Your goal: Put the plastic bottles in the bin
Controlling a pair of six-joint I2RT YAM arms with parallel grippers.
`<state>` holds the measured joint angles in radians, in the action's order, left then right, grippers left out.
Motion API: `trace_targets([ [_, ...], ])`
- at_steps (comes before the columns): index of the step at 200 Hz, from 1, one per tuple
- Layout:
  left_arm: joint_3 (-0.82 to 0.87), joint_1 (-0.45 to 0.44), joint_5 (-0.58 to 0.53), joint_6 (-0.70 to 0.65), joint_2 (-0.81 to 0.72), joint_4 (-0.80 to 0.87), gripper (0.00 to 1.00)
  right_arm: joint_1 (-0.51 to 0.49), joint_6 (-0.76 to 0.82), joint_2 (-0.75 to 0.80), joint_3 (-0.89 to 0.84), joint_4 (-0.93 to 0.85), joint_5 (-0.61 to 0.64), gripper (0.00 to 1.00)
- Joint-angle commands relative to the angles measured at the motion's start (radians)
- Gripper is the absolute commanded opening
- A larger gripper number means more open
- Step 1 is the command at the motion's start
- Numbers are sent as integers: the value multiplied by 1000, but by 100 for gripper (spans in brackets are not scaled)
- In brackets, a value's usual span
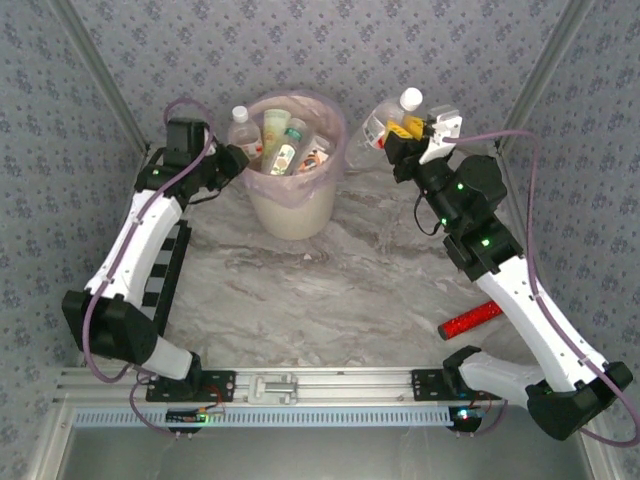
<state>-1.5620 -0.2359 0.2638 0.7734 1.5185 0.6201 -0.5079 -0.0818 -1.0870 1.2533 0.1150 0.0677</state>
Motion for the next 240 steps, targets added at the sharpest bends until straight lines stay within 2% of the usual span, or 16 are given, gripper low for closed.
trace_targets([
  [1,-25,-8,106,-84,47,135,40,5,-19,-7,5,10,1,18],
  [20,-24,-8,137,-95,65,118,40,4,-24,-12,7,9,-3,18],
  [72,-75,-34,201,-207,127,194,20,-9,-5,-18,26,5,0,16],
  [99,-108,-40,217,-278,144,260,18,-46,63,-12,8,88,37,13],
  [126,-126,-43,231,-318,145,298,16,-61,119,-60,72,37,127,14],
  [150,-131,-43,235,-310,126,299,20,-65,122,-90,99,-42,152,14],
  [193,-174,-43,224,-284,104,305,22,-101,101,-88,157,-312,185,14],
  [220,-190,-49,222,-278,91,286,34,-97,109,-118,138,-365,179,14],
  [240,-184,-51,220,-277,91,275,38,-87,107,-171,140,-377,118,14],
])
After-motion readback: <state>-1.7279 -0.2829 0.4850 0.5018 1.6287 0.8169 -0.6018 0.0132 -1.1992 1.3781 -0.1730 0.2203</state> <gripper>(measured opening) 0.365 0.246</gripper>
